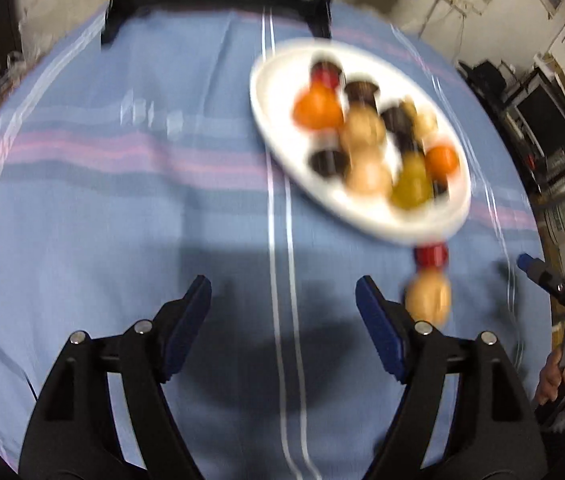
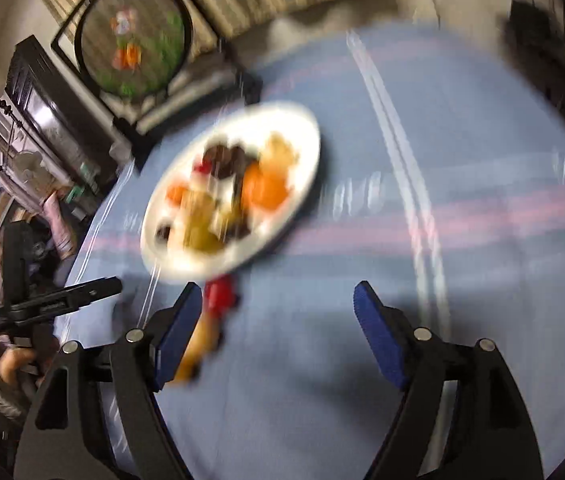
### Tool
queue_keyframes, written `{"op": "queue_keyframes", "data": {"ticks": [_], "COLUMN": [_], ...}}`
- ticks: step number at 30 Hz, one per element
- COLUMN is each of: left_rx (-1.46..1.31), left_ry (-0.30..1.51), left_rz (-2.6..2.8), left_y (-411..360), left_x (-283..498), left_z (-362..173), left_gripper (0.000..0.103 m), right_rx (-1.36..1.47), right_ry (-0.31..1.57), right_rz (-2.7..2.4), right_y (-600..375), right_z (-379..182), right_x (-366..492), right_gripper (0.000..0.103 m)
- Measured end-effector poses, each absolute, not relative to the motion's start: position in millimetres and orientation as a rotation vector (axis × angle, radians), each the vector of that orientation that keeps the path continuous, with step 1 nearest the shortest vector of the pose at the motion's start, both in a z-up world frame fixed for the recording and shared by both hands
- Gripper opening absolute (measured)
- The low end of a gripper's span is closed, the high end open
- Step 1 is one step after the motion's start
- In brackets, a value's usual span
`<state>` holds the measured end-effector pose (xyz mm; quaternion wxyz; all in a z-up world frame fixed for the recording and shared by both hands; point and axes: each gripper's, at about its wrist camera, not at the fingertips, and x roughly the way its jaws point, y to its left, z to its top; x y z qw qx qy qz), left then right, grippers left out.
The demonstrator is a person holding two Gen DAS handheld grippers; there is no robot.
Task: Organize fruits
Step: 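Move both open tools back toward the remaining fruit row, then grasp the orange-yellow round fruit with the left tool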
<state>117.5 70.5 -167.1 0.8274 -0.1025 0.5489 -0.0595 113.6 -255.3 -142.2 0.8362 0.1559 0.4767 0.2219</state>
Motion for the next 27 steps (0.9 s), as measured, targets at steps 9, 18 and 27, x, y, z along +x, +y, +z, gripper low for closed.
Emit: {"op": "queue_keyframes", "data": {"ticks": [9,18,27], "left_rx": [-0.06,0.024,0.028], "left_ry": [1.192,1.167,1.164], "left_rz": [-0.225,-0.294,-0.386], "left_y": [30,0,-32], "left_x": [70,74,88], "left_z": [-166,-164,-170], "left_gripper": [0.079,0.079,0.079], "right_rx": [0.26,0.245,0.243], "right_ry": [0.935,0.93,0.955], "right_rz": [0.473,0.444,0.361], "right_y": [-257,-262,-282], "right_z": [-105,-98,-100], "right_x": [81,70,58], "right_gripper": [0.094,0.094,0.094]}}
